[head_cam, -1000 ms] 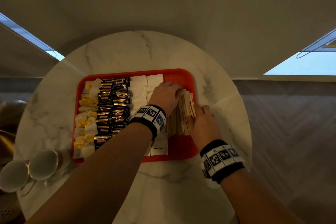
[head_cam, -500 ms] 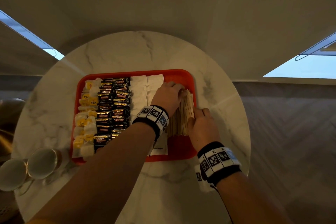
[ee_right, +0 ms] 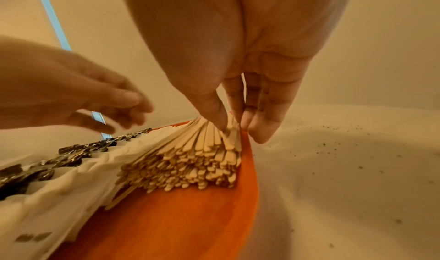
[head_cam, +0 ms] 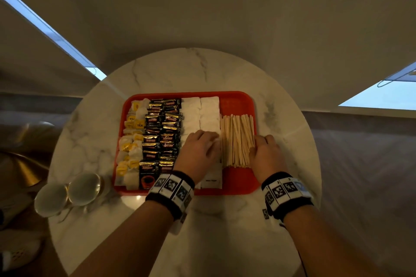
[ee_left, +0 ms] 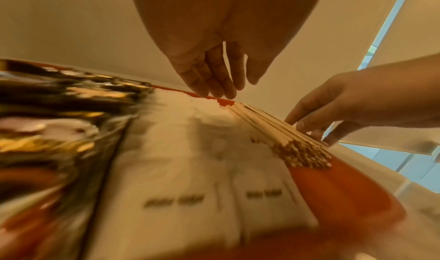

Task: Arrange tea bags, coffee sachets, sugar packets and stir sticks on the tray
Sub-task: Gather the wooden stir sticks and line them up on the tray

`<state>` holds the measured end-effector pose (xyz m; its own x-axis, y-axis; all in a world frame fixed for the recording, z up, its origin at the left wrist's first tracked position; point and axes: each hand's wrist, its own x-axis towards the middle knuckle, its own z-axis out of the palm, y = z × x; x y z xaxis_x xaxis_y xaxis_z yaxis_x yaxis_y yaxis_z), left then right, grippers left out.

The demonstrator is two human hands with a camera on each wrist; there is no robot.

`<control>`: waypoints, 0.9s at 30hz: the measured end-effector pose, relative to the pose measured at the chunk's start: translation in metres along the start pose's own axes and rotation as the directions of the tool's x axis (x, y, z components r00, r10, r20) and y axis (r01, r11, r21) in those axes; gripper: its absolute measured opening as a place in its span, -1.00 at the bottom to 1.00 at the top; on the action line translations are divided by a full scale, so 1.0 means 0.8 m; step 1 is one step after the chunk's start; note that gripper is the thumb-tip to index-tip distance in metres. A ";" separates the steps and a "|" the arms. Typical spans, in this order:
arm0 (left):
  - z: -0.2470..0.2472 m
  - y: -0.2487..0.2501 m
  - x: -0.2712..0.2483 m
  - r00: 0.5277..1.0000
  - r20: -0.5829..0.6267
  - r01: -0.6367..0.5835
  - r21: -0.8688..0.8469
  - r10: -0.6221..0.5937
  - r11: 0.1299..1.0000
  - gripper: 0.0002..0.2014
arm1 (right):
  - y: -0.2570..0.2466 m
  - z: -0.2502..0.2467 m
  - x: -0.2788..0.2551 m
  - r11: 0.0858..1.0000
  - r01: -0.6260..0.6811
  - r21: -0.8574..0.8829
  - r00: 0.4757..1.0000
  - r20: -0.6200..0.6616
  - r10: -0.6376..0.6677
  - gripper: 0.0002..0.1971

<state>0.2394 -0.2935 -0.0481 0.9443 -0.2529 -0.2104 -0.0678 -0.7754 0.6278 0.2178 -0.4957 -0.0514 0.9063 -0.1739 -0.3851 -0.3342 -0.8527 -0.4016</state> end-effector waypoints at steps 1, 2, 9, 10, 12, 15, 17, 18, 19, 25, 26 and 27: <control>-0.002 -0.012 -0.019 1.000 -0.009 0.024 -0.003 -0.024 1.000 -0.71 | 0.001 0.000 0.001 1.000 0.002 -0.006 1.000 0.008 -0.002 -0.66; -0.005 -0.023 -0.037 0.999 -0.025 0.042 -0.012 -0.042 0.999 -0.72 | 0.001 -0.001 0.001 1.000 0.003 -0.016 1.000 0.015 -0.003 -0.66; -0.017 -0.080 -0.131 0.988 -0.086 0.126 -0.043 -0.129 0.991 -0.76 | -0.002 -0.005 -0.004 0.998 0.006 -0.066 1.000 -0.006 -0.006 -0.67; -0.018 -0.086 -0.140 0.987 -0.098 0.124 -0.041 -0.127 0.991 -0.78 | -0.002 -0.004 -0.005 0.998 0.005 -0.068 1.000 -0.008 -0.006 -0.67; -0.017 -0.097 -0.154 0.986 -0.125 0.105 -0.024 -0.107 0.994 -0.81 | -0.003 -0.003 -0.004 0.998 0.005 -0.068 1.000 -0.008 -0.006 -0.66; -0.015 -0.114 -0.168 0.982 -0.164 0.095 0.010 -0.092 0.995 -0.81 | -0.005 -0.001 -0.004 0.999 0.011 -0.042 1.000 -0.007 -0.011 -0.65; -0.012 -0.125 -0.175 0.980 -0.188 0.079 0.034 -0.071 0.996 -0.78 | -0.004 0.001 -0.005 0.999 0.029 -0.031 1.000 -0.006 -0.029 -0.65; -0.009 -0.129 -0.178 0.980 -0.189 0.066 0.051 -0.055 0.997 -0.76 | -0.004 0.002 -0.005 0.999 0.032 -0.031 0.999 -0.006 -0.032 -0.65; -0.007 -0.134 -0.180 0.983 -0.182 0.049 0.068 -0.036 0.997 -0.74 | -0.004 0.003 -0.006 0.999 0.032 -0.033 0.999 -0.010 -0.032 -0.64; -0.005 -0.146 -0.184 0.992 -0.121 -0.023 0.183 0.046 0.983 -0.69 | -0.004 0.002 -0.014 0.999 0.032 0.022 0.998 -0.052 -0.031 -0.61; -0.005 -0.147 -0.184 0.993 -0.115 -0.016 0.195 0.039 0.981 -0.68 | -0.004 0.001 -0.018 0.998 0.038 0.043 0.997 -0.065 -0.035 -0.60; -0.005 -0.147 -0.184 0.993 -0.113 -0.010 0.205 0.034 0.979 -0.66 | -0.004 0.000 -0.026 0.997 0.054 0.054 0.996 -0.077 -0.049 -0.61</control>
<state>0.1099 -0.1625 -0.0877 0.9718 -0.2122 -0.1027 -0.1421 -0.8748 0.4632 0.2002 -0.4891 -0.0418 0.9390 -0.1694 -0.2993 -0.2987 -0.8329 -0.4659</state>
